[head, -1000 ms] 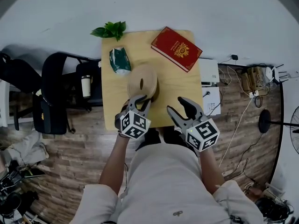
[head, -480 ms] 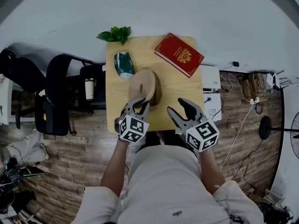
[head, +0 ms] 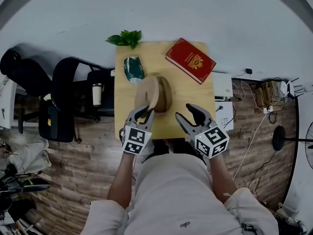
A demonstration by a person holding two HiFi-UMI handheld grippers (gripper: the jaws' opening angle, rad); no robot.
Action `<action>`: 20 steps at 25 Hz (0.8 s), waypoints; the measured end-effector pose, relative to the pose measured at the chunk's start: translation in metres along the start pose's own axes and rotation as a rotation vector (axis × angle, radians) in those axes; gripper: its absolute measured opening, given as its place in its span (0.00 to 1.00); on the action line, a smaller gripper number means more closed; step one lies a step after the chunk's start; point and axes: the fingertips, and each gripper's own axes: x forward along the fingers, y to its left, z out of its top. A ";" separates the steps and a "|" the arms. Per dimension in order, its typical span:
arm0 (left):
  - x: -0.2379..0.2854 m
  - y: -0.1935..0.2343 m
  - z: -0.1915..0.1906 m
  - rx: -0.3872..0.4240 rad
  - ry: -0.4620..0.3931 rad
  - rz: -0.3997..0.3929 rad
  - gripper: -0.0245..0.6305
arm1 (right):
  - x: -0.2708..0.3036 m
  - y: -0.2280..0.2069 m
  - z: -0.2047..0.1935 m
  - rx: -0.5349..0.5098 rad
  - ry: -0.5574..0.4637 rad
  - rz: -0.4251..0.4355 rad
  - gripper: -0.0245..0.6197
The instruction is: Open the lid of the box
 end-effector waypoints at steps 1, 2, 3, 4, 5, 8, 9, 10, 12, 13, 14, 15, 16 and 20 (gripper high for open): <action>-0.004 0.002 0.000 -0.016 -0.010 0.009 0.13 | 0.001 0.001 0.000 -0.003 0.001 0.004 0.34; -0.008 0.004 0.001 -0.035 -0.021 0.017 0.13 | 0.003 0.002 0.001 -0.007 0.002 0.009 0.34; -0.012 0.006 0.001 -0.056 -0.031 0.021 0.13 | 0.004 0.002 0.002 -0.010 0.002 0.012 0.33; -0.016 0.009 0.002 -0.078 -0.040 0.023 0.13 | 0.006 0.003 0.003 -0.013 0.000 0.014 0.33; -0.020 0.011 0.003 -0.100 -0.049 0.023 0.13 | 0.007 0.003 0.005 -0.015 -0.003 0.016 0.33; -0.031 0.018 0.009 -0.156 -0.087 0.027 0.13 | 0.011 0.003 0.009 -0.021 -0.011 0.021 0.32; -0.035 0.021 0.013 -0.176 -0.105 0.028 0.13 | 0.013 0.002 0.010 -0.023 -0.013 0.023 0.32; -0.039 0.024 0.016 -0.196 -0.124 0.029 0.13 | 0.014 0.002 0.012 -0.025 -0.014 0.024 0.32; -0.047 0.030 0.024 -0.237 -0.161 0.029 0.13 | 0.017 0.001 0.014 -0.026 -0.019 0.026 0.31; -0.051 0.032 0.028 -0.257 -0.181 0.028 0.13 | 0.018 0.000 0.016 -0.027 -0.021 0.027 0.31; -0.055 0.034 0.032 -0.280 -0.204 0.024 0.13 | 0.018 -0.001 0.018 -0.028 -0.023 0.027 0.31; -0.059 0.036 0.037 -0.304 -0.230 0.020 0.13 | 0.019 -0.002 0.020 -0.030 -0.024 0.026 0.31; -0.063 0.038 0.042 -0.329 -0.256 0.015 0.13 | 0.020 -0.003 0.022 -0.032 -0.025 0.026 0.31; -0.073 0.042 0.055 -0.363 -0.314 0.010 0.13 | 0.022 -0.005 0.029 -0.039 -0.033 0.027 0.29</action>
